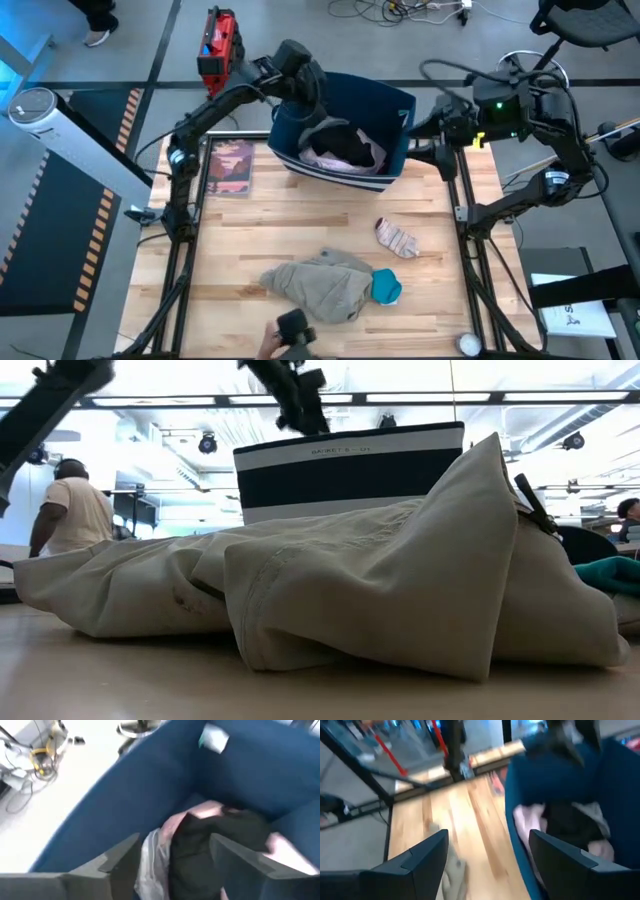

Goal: Sort clothes
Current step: Put the white sock into the blue laundry bin

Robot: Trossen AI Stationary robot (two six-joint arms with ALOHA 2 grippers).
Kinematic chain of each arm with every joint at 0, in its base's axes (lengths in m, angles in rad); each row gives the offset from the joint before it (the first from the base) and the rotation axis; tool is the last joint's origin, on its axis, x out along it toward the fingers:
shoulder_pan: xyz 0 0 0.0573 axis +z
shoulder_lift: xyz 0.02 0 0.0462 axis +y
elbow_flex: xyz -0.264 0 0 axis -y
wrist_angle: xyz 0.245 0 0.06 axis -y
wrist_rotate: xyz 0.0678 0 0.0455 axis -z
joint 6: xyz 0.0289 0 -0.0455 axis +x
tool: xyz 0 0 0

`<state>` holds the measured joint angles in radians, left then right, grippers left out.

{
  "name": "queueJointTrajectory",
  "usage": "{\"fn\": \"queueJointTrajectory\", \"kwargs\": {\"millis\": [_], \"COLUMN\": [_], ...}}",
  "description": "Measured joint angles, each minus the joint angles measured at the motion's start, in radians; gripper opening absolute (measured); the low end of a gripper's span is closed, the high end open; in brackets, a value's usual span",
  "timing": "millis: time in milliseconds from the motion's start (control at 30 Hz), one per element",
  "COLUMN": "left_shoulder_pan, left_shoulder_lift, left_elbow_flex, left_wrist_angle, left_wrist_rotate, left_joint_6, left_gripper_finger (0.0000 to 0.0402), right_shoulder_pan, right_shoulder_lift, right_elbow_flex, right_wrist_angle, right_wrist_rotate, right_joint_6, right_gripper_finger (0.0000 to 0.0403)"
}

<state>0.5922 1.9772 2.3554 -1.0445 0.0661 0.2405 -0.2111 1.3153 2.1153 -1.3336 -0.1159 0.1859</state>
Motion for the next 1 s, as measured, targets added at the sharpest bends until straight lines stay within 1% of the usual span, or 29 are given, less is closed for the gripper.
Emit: {"fn": "queueJointTrajectory", "kwargs": {"millis": [167, 267, 333, 433, 533, 600, 700, 833, 933, 1000], "left_shoulder_pan": [-0.03, -0.058, -0.08, -0.116, -0.157, -0.19, -0.229, -0.265, -0.285, -0.293], "left_shoulder_lift": [-0.141, -0.222, -0.271, -0.335, -0.387, -0.413, -0.442, -0.461, -0.463, -0.46], "left_elbow_flex": [0.0, 0.0, 0.0, 0.0, -0.001, -0.001, -0.001, -0.002, -0.002, -0.002], "left_wrist_angle": [-0.002, 0.002, 0.005, -0.008, -0.034, -0.045, -0.071, -0.105, -0.123, -0.127], "left_wrist_rotate": [-0.002, -0.006, -0.009, -0.048, -0.11, -0.155, -0.196, -0.218, -0.217, -0.217], "left_joint_6": [-0.062, -0.107, -0.141, -0.177, -0.181, -0.19, -0.225, -0.277, -0.3, -0.309], "left_gripper_finger": [0.025, 0.0247, 0.024, 0.0227, 0.0218, 0.0214, 0.0214, 0.022, 0.0226, 0.0229], "right_shoulder_pan": [0.053, 0.104, 0.139, 0.19, 0.25, 0.289, 0.353, 0.445, 0.51, 0.544], "right_shoulder_lift": [-0.02, -0.037, -0.057, -0.104, -0.168, -0.219, -0.294, -0.362, -0.38, -0.382], "right_elbow_flex": [-0.058, -0.133, -0.209, -0.355, -0.522, -0.636, -0.801, -1.007, -1.148, -1.234], "right_wrist_angle": [-0.08, -0.119, -0.123, -0.101, -0.032, 0.038, 0.14, 0.239, 0.292, 0.322], "right_wrist_rotate": [0.007, 0.032, 0.039, 0.041, 0.041, 0.042, 0.056, 0.134, 0.214, 0.247], "right_joint_6": [0.016, 0.031, 0.054, 0.106, 0.175, 0.238, 0.347, 0.474, 0.54, 0.584], "right_gripper_finger": [0.026, 0.0266, 0.0271, 0.0277, 0.0283, 0.0286, 0.0286, 0.028, 0.0275, 0.0272]}}
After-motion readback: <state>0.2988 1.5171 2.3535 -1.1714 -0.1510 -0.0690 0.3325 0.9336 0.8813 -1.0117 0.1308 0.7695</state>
